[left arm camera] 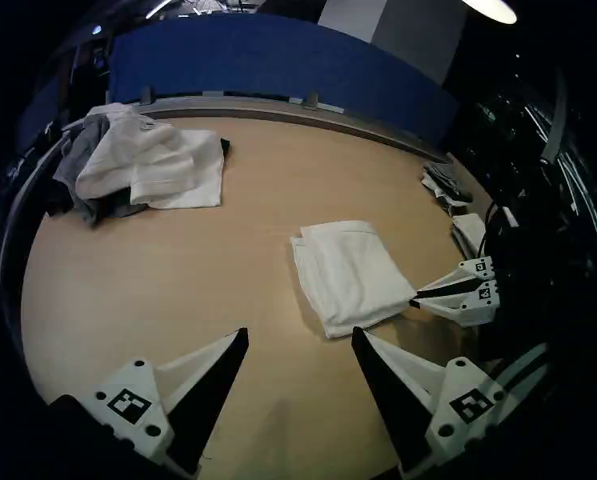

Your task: Fold towel

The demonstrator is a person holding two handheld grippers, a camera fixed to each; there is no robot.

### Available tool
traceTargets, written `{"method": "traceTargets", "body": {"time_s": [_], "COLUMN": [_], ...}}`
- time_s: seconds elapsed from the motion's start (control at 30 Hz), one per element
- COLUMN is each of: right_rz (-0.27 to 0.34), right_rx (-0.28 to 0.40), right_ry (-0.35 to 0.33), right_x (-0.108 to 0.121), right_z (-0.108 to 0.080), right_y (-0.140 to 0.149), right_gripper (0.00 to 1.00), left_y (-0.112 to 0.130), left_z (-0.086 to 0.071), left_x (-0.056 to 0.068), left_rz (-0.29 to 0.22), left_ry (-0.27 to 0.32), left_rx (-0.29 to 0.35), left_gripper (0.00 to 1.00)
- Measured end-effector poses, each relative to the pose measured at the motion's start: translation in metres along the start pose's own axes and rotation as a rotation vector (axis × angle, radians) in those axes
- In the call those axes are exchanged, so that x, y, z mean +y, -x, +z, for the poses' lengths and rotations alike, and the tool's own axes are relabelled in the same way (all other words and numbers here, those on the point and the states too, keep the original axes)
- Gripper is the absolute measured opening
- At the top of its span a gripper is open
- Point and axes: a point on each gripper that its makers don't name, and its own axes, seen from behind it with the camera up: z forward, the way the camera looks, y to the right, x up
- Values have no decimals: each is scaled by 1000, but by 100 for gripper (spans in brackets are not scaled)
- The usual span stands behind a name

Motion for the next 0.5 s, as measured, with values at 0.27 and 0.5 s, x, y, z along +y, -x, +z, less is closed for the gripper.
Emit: {"method": "traceTargets", "body": {"time_s": [0.27, 0.5], "right_rz": [-16, -34], "right_rx": [89, 176], "right_ry": [10, 19], "right_x": [2, 5], "right_z": [-21, -42], "right_y": [-38, -79], "right_gripper": [2, 2], "left_y": [-3, -6], "left_z": [-1, -3], "left_x": [4, 6], "left_rz": [4, 6], "left_ry": [4, 4], "left_rx": [4, 12], "left_gripper": [96, 96]}}
